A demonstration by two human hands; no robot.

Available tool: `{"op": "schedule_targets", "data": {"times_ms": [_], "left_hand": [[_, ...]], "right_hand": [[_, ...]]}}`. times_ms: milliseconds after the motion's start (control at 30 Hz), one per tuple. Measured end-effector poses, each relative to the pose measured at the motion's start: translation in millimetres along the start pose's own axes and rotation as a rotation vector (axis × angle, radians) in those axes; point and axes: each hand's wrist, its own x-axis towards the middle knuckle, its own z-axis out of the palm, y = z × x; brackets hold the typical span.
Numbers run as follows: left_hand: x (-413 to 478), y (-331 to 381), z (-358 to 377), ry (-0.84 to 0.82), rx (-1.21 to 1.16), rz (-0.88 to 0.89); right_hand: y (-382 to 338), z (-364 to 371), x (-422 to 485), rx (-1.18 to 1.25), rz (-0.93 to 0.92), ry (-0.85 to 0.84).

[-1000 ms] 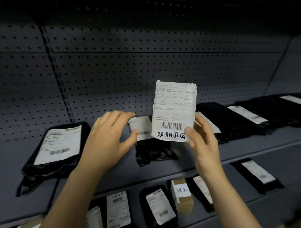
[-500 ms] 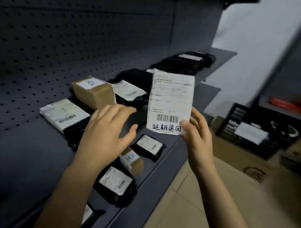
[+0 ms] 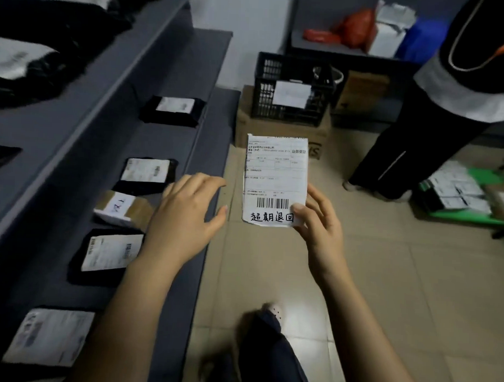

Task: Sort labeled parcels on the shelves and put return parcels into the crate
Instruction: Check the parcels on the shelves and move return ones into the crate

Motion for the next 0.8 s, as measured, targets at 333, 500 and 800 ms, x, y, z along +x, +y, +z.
{"op": "schedule_targets", "data": {"times_ms": [333, 500, 800], "left_hand": [[49.5, 46.0, 88.0, -0.197, -0.007, 0.042], [98.1, 69.5, 124.6, -0.196, -0.001, 0.024], [178.9, 82.2, 160.4, -0.199, 0.036, 0.005]], "right_hand": [[18.6, -81.3, 40.1, 0.006, 0.155, 0.151], [8.2, -118.0, 91.9, 0.003, 0.174, 0.155], [-5.3, -148.2, 179.3, 0.016, 0.173, 0.158]]}}
